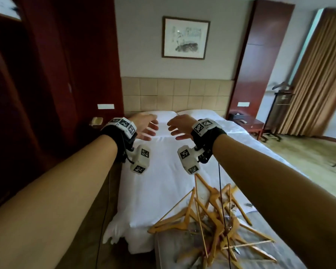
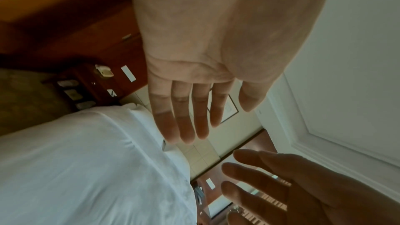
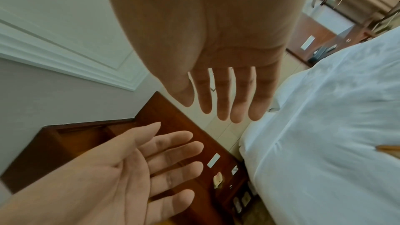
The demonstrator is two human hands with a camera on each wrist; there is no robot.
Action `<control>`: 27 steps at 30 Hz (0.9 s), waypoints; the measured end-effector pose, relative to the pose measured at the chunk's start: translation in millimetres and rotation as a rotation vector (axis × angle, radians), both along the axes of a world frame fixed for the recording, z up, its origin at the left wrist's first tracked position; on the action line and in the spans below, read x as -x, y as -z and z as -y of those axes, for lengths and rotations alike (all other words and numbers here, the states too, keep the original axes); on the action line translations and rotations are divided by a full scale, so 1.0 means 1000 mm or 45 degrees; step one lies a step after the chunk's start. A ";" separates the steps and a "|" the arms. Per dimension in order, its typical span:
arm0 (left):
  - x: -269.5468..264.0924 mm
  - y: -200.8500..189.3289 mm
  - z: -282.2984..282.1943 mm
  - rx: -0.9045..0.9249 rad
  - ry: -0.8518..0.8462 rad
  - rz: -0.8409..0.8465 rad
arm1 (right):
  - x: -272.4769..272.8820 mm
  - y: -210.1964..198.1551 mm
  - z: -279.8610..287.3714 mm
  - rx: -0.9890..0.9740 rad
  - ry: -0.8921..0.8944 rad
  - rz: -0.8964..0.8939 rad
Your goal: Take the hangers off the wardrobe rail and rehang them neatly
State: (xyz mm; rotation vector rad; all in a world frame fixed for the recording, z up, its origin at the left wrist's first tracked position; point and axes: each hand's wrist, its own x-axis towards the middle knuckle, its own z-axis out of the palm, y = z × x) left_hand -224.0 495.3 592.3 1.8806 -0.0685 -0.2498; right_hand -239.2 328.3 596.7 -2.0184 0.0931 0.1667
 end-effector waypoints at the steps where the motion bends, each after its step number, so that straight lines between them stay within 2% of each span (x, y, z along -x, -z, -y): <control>1: -0.016 0.005 0.013 -0.007 0.034 -0.021 | -0.009 0.002 0.013 0.022 0.005 -0.034; 4: -0.058 0.019 0.046 -0.008 0.124 -0.092 | -0.039 0.009 0.048 0.036 0.105 -0.104; 8: -0.099 0.036 0.087 -0.025 0.235 -0.123 | -0.064 0.027 0.089 0.109 0.276 -0.057; 17: -0.145 0.085 0.174 -0.070 0.454 -0.192 | -0.097 0.084 0.176 0.162 0.437 -0.175; 23: -0.170 0.129 0.225 -0.060 0.494 -0.264 | -0.114 0.131 0.227 0.140 0.445 -0.266; 27: -0.185 0.175 0.256 -0.069 0.467 -0.362 | -0.129 0.177 0.262 0.100 0.340 -0.412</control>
